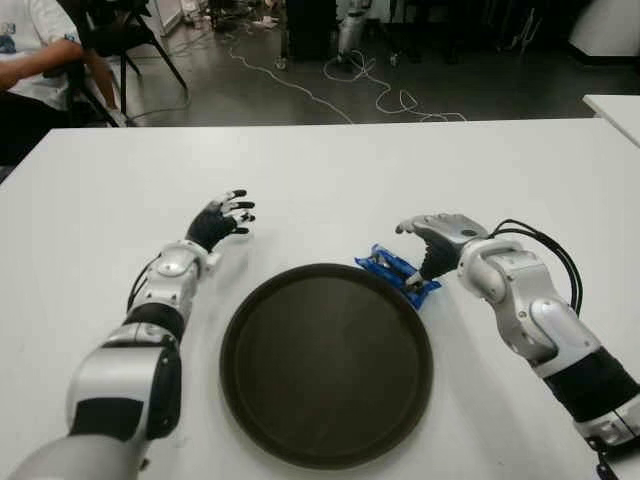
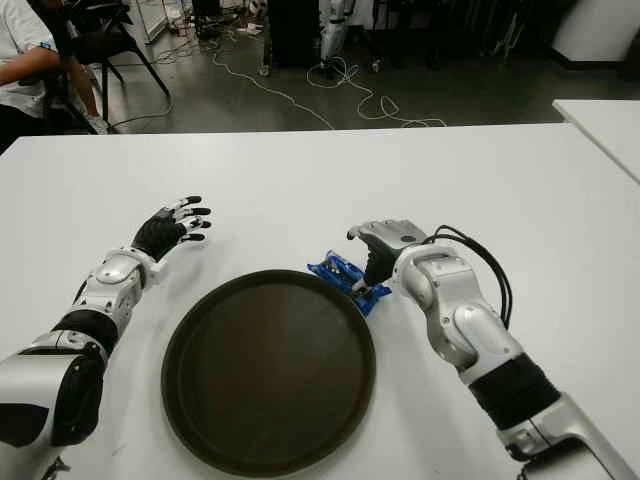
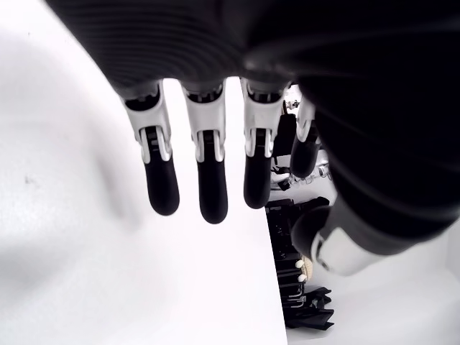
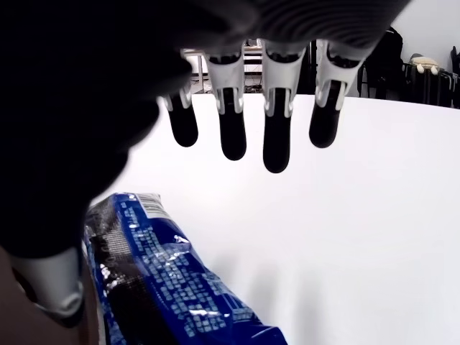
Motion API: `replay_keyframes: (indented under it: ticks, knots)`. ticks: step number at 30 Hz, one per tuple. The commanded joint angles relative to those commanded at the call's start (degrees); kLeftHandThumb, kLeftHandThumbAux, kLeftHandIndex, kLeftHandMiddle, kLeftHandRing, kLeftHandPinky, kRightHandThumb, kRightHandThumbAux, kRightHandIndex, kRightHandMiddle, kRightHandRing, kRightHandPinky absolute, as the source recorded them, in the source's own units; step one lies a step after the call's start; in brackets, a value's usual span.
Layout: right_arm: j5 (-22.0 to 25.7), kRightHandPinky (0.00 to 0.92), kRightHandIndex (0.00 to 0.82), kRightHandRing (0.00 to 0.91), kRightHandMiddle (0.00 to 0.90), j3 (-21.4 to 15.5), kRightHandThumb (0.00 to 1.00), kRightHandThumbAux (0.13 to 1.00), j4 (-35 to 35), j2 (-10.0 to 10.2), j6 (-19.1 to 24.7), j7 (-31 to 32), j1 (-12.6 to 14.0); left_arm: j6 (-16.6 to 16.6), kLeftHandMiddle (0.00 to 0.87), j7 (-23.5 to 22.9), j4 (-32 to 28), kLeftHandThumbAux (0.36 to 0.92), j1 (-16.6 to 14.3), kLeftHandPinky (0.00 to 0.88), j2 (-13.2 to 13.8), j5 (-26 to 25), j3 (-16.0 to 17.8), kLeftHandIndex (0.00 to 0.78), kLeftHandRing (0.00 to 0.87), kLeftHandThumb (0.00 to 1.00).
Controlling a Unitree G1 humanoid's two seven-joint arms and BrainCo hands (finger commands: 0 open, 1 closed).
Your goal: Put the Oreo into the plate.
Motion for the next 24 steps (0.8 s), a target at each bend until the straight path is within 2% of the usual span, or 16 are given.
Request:
replay_keyframes:
  ticks: [12, 18, 24]
  knots:
    - [-0.07, 0.202, 0.175, 0.213, 0.206, 0.16, 0.0, 0.659, 1.69, 0.3, -0.04, -0.23, -0.66, -0.77, 0.224, 0.15, 0.03, 0.69, 0.07, 0.25, 0.1, 0.35, -0.4, 0.15, 0.237, 0.0]
    - [0.0, 0.211, 0.173, 0.22, 0.207, 0.32, 0.0, 0.666, 3.05, 0.34, -0.53, -0.78, -0.97, -0.71, 0.222, 0.04, 0.07, 0.677, 0.05, 0.261, 0.02, 0.04, -0.24, 0.147, 0.239, 0.0]
    - [-0.03, 0.197, 0.158, 0.207, 0.193, 0.6, 0.0, 0.664, 3.66, 0.15, -0.75, -0.23, -1.31, -1.03, 0.223, -0.13, -0.01, 0.631, 0.15, 0.257, 0.02, -0.03, -0.22, 0.153, 0.24, 0.0]
